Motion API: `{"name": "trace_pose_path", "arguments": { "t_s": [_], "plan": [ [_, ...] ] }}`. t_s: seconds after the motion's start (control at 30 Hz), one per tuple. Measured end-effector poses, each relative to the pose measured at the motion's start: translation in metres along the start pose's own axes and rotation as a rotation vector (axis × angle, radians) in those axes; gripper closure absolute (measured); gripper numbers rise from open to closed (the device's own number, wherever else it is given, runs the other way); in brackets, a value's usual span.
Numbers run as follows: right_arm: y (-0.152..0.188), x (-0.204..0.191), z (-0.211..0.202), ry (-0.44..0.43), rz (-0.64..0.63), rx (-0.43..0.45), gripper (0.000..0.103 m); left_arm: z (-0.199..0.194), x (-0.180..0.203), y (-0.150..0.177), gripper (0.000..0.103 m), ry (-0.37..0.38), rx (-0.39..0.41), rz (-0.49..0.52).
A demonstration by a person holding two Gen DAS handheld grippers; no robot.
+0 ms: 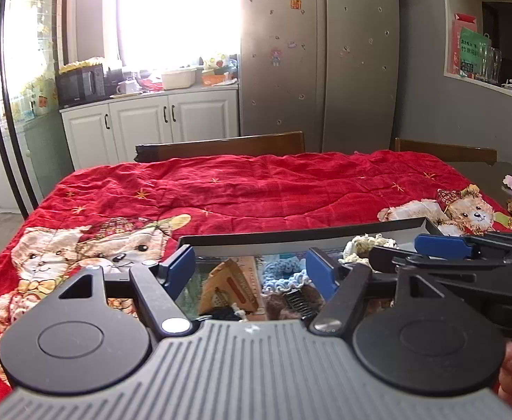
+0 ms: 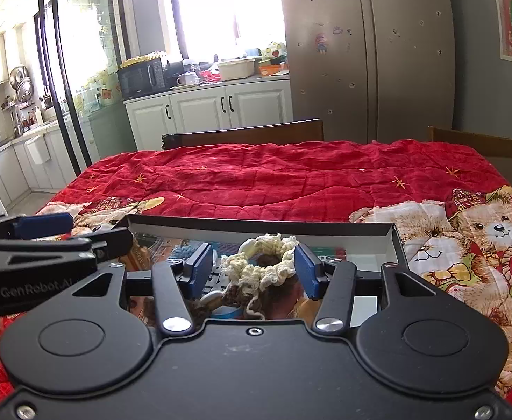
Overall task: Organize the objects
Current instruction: 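Withdraw both tools from the box toward the binder clips on the quilt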
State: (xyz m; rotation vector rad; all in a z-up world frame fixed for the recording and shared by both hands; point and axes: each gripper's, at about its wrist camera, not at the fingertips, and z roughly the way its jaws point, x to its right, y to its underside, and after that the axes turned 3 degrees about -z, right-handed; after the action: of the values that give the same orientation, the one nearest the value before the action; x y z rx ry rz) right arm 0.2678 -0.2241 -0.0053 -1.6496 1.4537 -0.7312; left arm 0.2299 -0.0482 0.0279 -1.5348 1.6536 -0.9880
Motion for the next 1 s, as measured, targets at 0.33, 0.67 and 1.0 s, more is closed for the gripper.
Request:
{"name": "trace_pose_path", "arguments": {
  "t_s": [0.33,0.67,1.0],
  "plan": [
    [0.007,-0.007,-0.022,-0.012,-0.031,0.011,0.052,-0.025,-0.012,0.011,0.018,-0.032,0.024,-0.001],
    [0.017,-0.02,-0.051,-0.014,-0.091,0.034,0.048,-0.051,-0.02,0.025,0.015,-0.035,0.034,-0.013],
    [0.037,-0.034,-0.08,-0.013,-0.153,0.045,0.044,-0.074,-0.019,0.039,0.014,-0.04,0.049,0.002]
  ]
}}
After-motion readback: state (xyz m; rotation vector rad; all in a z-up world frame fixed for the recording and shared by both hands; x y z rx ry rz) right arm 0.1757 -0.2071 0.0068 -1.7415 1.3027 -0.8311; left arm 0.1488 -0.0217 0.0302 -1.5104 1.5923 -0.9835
